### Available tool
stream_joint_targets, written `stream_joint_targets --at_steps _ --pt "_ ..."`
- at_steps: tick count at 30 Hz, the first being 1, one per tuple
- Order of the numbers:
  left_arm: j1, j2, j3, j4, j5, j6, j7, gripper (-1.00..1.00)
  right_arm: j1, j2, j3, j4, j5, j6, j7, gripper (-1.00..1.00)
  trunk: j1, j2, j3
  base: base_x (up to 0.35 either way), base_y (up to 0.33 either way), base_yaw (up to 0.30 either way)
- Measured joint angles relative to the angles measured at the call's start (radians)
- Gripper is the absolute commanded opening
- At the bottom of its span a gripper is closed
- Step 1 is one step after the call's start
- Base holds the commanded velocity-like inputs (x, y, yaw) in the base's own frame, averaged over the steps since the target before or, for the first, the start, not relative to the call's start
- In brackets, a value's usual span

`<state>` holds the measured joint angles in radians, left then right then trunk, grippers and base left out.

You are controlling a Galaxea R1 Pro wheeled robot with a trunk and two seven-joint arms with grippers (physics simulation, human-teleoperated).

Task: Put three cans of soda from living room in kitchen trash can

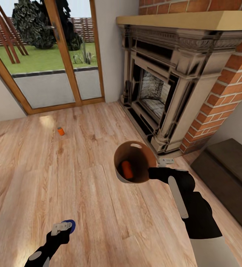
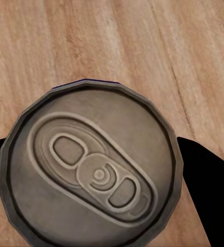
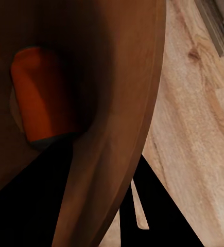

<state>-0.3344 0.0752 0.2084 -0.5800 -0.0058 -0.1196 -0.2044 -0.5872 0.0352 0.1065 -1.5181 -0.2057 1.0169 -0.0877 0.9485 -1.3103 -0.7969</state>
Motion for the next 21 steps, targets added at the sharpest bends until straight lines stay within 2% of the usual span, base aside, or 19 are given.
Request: stream_joint_targets --at_steps 21 --pt "0.000 0.000 0.000 -0.001 0.000 0.000 0.000 -1.00 0.000 0.000 0.000 0.000 -0.002 0.000 0.000 -1.00 -0.077 0.140 0.096 0.000 0.000 0.000"
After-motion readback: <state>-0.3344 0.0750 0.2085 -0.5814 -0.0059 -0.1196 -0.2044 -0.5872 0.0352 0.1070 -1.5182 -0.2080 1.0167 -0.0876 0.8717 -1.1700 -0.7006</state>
